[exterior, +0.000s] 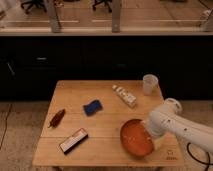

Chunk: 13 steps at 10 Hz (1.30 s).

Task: Pick up the ceramic bowl

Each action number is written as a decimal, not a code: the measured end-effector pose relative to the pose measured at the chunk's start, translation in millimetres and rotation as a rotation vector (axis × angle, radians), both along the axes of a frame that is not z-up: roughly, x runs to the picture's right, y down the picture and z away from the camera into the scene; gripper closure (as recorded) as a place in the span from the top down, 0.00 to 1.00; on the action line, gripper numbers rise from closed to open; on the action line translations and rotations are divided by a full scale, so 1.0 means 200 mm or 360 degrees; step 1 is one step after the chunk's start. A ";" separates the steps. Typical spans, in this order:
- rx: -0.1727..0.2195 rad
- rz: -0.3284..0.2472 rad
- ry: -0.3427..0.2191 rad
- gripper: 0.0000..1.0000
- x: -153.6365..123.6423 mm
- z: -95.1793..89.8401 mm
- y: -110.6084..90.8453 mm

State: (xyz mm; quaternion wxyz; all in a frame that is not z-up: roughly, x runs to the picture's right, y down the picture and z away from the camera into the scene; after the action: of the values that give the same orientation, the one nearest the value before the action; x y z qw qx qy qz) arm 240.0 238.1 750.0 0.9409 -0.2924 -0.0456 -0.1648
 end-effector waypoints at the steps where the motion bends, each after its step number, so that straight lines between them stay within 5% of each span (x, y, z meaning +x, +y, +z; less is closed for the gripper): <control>1: 0.0001 -0.0006 0.0006 0.80 0.00 0.00 0.00; 9: 0.0135 -0.0106 0.0149 0.80 -0.02 -0.03 0.01; 13: 0.0127 -0.0162 0.0176 0.80 -0.03 -0.03 0.02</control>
State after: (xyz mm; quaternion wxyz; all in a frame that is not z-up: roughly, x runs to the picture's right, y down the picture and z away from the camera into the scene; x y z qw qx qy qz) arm 233.3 242.4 743.6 0.9433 -0.2651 0.0278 -0.1976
